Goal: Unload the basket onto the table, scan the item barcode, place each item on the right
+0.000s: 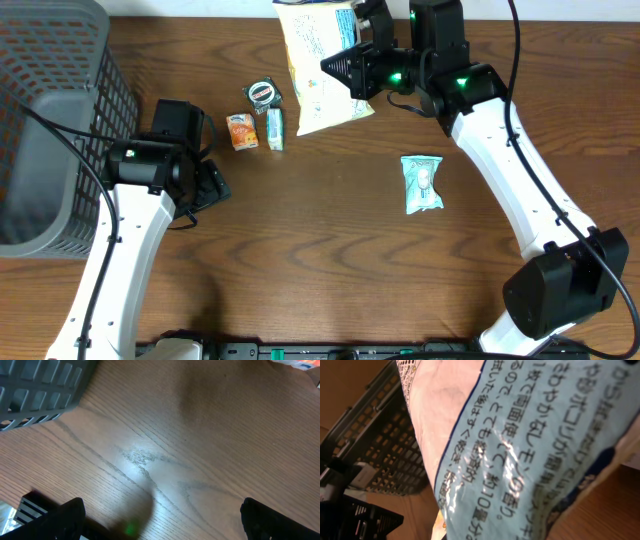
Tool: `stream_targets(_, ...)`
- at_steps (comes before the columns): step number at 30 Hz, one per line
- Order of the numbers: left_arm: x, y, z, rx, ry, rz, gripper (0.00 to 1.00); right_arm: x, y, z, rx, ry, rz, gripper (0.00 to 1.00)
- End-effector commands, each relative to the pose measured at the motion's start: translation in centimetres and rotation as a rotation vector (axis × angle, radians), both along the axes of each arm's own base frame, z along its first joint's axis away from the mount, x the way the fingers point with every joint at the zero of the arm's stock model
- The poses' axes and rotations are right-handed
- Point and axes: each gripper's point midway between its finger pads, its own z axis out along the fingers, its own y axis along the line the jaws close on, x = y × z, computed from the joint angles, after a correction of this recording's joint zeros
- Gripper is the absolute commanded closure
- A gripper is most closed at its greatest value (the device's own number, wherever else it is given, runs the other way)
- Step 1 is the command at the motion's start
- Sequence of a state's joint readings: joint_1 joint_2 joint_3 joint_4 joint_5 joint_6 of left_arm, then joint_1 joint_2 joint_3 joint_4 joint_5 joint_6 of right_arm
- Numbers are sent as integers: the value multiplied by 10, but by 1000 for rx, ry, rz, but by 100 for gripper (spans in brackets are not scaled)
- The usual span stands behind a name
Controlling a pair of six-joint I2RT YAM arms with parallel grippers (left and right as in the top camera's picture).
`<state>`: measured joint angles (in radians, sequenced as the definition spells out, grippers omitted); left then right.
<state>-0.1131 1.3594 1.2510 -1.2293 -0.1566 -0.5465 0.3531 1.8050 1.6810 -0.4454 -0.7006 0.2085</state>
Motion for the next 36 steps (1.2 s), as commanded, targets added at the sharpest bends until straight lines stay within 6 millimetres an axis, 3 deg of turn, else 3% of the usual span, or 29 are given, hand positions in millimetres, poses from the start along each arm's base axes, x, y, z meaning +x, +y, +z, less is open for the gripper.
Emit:
stream_targets(1,-1,3,-1,9,6,10,2,-1,-3,12,-7,-27,-31,99)
stream_targets(13,-1,3,-1,9,6,10,2,16,-13,-34,-223,5,-232,99)
stream_targets(22,-1,3,-1,9,6,10,2,33,-74,-104,-798,-74,-660,99)
stream_targets(29,-1,3,-1,9,6,10,2,33,-86,-148,-1187,-200,-734,99)
stream_targets(33,-1,3,-1,10,6,10,2,32,-100,-185,-1465,-277,-763,99)
stream_targets(36,-1,3,-1,9,6,10,2,31,-109,-200,-1633,-334,-763,99)
